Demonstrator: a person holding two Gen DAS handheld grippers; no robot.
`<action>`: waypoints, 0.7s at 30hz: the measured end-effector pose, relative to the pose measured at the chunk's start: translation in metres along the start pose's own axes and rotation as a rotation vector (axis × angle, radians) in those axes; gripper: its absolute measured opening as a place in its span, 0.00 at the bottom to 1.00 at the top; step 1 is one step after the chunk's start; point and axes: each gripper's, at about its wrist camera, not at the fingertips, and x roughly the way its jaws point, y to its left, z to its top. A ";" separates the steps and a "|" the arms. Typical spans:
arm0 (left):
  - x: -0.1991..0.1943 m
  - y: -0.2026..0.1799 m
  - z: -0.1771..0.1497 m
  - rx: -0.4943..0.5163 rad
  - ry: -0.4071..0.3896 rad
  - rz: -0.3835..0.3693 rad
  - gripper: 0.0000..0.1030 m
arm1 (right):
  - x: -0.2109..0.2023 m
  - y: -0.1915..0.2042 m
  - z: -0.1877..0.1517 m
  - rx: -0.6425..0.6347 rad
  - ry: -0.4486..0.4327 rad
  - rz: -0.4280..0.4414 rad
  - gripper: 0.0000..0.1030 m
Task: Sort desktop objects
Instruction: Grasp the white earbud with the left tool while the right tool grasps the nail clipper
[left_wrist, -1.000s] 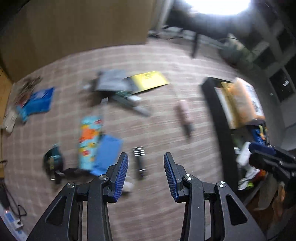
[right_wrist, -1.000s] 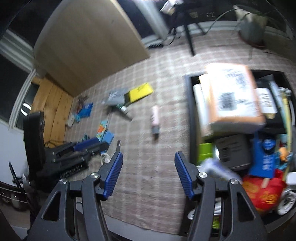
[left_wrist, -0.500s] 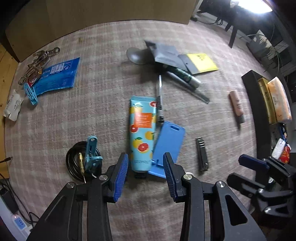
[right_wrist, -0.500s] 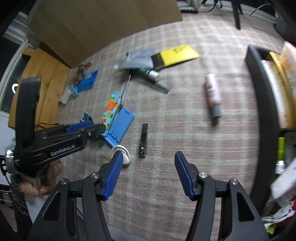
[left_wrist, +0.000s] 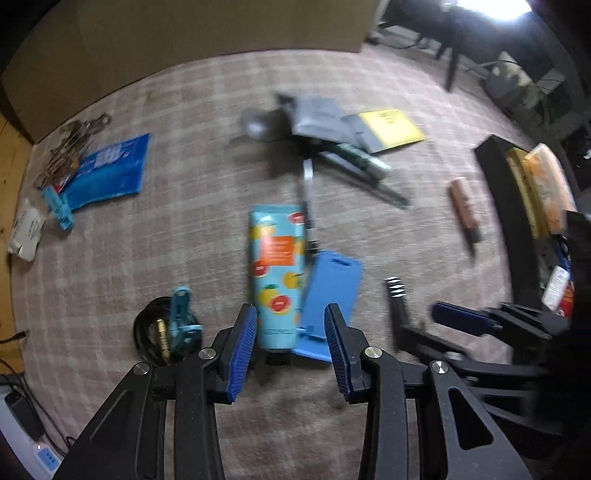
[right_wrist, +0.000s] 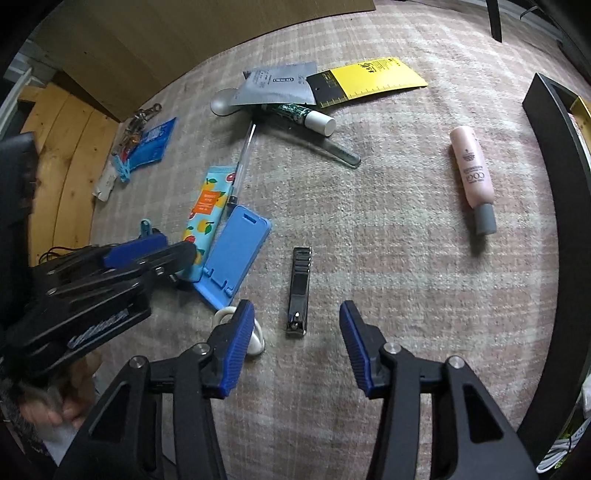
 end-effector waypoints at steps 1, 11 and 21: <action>-0.002 -0.005 -0.001 0.017 -0.001 -0.012 0.34 | 0.002 0.001 0.000 -0.008 0.003 -0.011 0.41; 0.006 -0.009 -0.022 0.029 0.049 -0.100 0.33 | 0.008 0.005 -0.002 -0.104 -0.006 -0.102 0.24; 0.020 -0.018 -0.041 0.009 0.065 -0.132 0.31 | 0.006 0.005 -0.005 -0.168 -0.003 -0.129 0.20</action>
